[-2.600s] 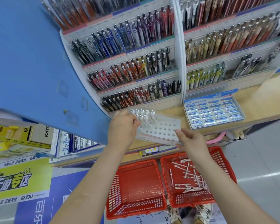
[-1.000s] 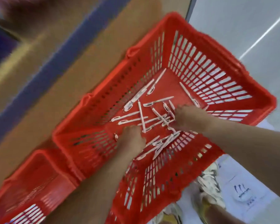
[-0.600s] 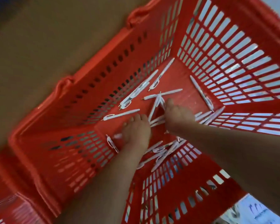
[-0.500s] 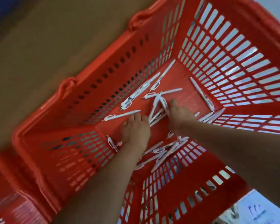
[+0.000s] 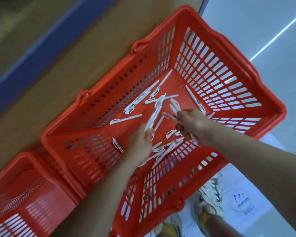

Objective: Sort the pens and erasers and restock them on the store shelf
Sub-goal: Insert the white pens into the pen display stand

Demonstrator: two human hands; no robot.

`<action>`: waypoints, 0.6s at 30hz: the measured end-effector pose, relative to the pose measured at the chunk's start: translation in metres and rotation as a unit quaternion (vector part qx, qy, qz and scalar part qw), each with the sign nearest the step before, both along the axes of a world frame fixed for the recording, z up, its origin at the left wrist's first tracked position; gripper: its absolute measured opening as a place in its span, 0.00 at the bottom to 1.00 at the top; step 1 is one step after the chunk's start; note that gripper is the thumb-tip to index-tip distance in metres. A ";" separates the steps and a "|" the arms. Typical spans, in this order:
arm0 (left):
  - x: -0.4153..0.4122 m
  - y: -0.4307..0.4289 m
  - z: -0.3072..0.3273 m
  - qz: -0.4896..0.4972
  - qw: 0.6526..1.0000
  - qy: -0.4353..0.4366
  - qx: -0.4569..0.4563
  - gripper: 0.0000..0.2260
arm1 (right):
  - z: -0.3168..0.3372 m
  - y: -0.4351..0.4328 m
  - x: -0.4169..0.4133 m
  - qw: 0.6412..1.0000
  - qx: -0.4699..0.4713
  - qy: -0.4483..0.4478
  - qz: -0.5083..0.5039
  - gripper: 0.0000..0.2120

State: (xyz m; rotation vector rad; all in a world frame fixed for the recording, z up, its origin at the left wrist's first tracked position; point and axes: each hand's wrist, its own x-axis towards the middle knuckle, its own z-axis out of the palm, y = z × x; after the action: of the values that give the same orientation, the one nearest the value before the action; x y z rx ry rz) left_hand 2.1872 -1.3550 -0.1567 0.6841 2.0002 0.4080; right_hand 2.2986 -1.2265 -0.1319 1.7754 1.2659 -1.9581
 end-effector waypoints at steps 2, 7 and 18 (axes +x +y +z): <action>0.010 -0.002 0.039 0.106 0.989 -0.098 0.027 0.10 | 0.031 -0.010 0.004 0.997 -0.020 0.044 -0.068 0.09; 0.030 0.008 0.177 0.276 0.915 -0.289 0.048 0.07 | 0.145 -0.018 0.011 0.961 -0.032 0.159 -0.224 0.16; 0.063 0.035 0.504 0.024 0.981 -0.124 0.145 0.14 | 0.453 0.000 0.022 0.937 -0.019 0.261 -0.232 0.25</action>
State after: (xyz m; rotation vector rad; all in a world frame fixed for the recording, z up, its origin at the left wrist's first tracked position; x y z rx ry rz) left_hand 2.2502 -1.3204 0.3469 0.7262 1.7395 0.7872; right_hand 2.3203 -1.2262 0.3215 1.7084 0.9704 -2.8416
